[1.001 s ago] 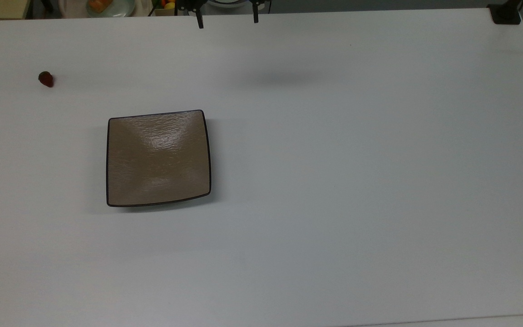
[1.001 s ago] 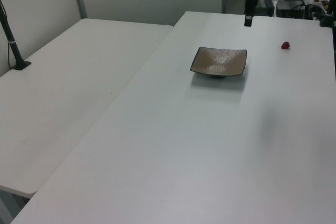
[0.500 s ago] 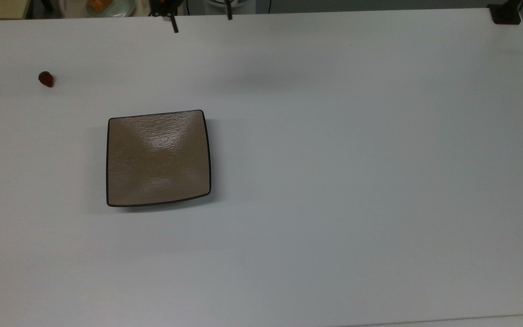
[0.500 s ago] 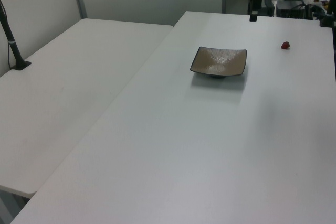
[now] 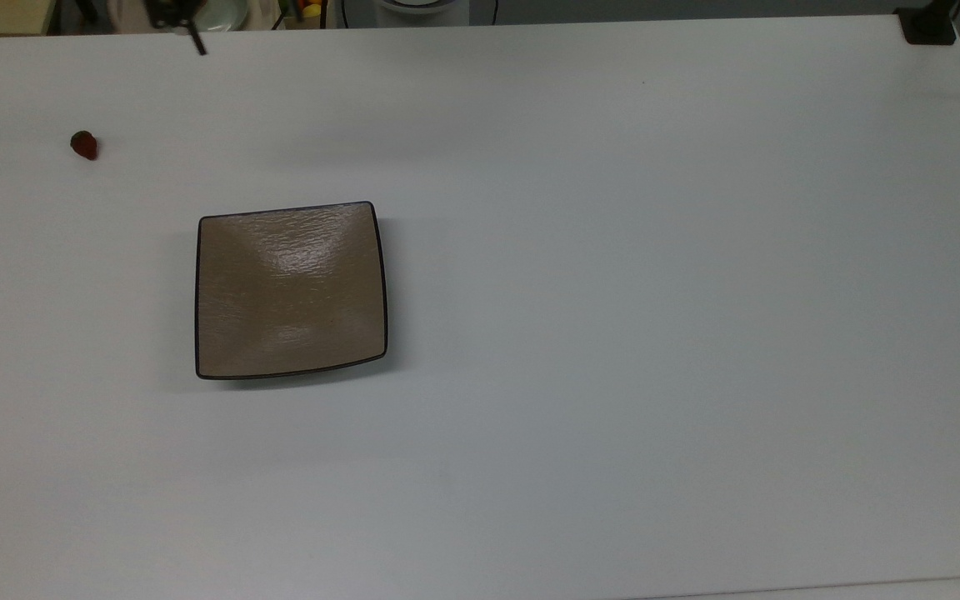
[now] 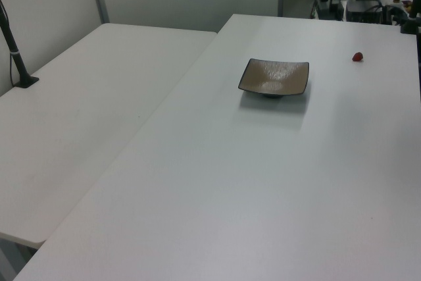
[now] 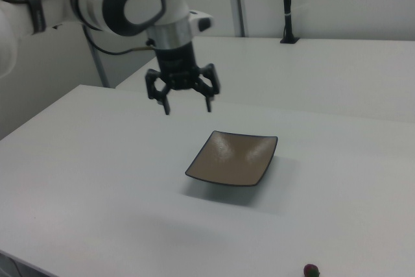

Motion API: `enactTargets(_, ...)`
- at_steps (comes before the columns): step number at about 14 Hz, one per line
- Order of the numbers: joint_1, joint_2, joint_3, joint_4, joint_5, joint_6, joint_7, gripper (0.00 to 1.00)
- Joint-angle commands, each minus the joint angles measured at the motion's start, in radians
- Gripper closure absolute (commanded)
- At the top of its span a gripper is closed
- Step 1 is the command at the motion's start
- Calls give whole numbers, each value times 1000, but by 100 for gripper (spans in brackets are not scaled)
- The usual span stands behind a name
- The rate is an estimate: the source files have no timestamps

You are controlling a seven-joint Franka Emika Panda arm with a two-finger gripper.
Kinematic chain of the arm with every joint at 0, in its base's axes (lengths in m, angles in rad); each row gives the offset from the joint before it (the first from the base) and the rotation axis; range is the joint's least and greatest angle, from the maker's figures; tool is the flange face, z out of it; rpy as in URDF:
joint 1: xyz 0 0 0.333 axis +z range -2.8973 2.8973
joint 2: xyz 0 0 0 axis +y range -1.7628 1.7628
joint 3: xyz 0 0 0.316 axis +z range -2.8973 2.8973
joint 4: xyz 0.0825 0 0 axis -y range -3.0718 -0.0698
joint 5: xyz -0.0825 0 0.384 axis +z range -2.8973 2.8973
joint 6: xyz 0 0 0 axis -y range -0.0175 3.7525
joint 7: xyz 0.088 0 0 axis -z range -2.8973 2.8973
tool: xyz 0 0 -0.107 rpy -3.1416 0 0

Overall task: Strawberries on a ceramic plate
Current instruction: 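Move the open gripper over to the red strawberry and lower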

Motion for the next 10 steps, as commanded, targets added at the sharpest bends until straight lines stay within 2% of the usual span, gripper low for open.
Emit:
enactTargets(1,-102,13,5,-7,4,-5,-149,0)
enactTargets(3,-149,42,2,-7,-4,4,-231,0)
enactTargets(5,-205,93,2,-11,-13,48,-240,0)
enactTargets(8,-242,185,-53,-51,-24,148,-240,0)
enactTargets(10,-265,220,-57,-66,-36,202,-240,0)
